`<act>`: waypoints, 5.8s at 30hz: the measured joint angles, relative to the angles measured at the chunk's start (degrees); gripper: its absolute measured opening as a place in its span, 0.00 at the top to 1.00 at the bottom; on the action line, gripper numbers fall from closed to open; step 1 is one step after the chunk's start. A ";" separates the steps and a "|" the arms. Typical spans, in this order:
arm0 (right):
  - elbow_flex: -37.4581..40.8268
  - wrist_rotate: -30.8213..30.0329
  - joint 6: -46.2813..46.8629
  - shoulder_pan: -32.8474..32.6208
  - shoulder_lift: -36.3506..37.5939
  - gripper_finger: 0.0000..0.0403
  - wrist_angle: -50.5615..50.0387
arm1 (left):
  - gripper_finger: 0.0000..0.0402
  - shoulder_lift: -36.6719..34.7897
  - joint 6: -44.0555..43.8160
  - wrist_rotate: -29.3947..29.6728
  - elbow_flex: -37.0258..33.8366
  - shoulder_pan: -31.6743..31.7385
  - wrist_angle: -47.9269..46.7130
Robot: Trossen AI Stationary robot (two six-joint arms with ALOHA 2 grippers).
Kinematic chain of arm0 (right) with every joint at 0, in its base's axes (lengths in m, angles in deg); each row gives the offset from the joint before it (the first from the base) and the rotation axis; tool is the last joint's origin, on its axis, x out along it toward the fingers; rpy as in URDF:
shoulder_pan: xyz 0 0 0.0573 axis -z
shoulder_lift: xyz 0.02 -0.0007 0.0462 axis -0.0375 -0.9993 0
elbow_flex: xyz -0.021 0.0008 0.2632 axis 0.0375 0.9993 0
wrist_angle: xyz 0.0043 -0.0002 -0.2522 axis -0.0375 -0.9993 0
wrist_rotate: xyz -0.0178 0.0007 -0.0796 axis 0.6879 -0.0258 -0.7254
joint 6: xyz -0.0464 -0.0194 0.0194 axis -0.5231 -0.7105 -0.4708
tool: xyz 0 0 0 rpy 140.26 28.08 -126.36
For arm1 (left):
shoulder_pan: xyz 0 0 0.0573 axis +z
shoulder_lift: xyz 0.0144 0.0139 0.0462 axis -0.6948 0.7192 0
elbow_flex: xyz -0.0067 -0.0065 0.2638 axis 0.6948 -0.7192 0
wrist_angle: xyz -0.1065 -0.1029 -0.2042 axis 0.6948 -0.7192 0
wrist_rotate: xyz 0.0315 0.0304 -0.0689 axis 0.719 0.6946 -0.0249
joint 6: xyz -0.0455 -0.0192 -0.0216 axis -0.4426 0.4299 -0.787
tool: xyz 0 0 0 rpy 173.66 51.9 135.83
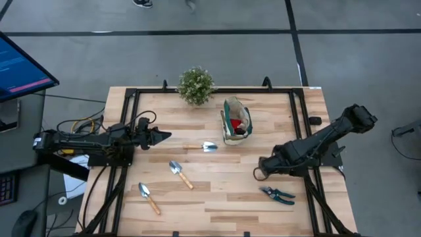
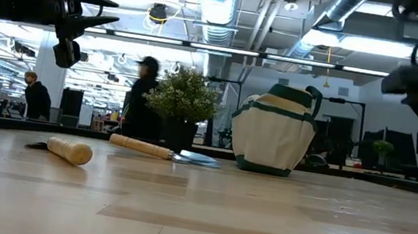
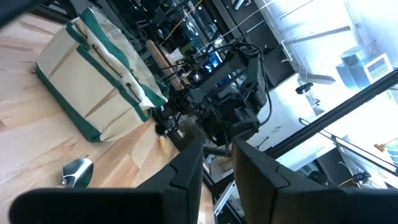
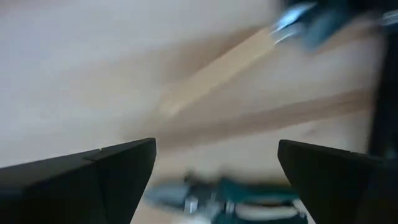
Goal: Pick & Place Garden tools in Gardening bag
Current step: Put the brown trowel into the white gardening bag
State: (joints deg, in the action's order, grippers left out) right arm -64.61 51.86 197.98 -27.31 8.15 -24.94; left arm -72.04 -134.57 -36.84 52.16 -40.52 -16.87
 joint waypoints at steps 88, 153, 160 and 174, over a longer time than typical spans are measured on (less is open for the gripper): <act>13.88 -2.63 10.15 11.07 -0.75 0.19 13.01 | 0.79 0.00 -1.27 -1.28 0.00 0.00 2.10; 11.83 -7.94 9.56 22.87 -0.82 0.25 7.84 | 0.79 -0.01 -1.25 -1.29 0.00 0.01 2.47; 12.93 -11.62 11.42 22.48 -0.82 0.25 8.97 | 0.79 -0.01 -1.26 -1.29 0.00 0.00 2.78; 12.93 -17.03 -4.46 33.00 -0.77 0.25 15.26 | 0.79 -0.02 -1.07 -0.98 0.00 0.02 2.93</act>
State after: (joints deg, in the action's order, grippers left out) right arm -51.68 34.82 193.52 5.68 7.37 -9.68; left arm -72.06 -135.64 -37.82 52.16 -40.50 -13.94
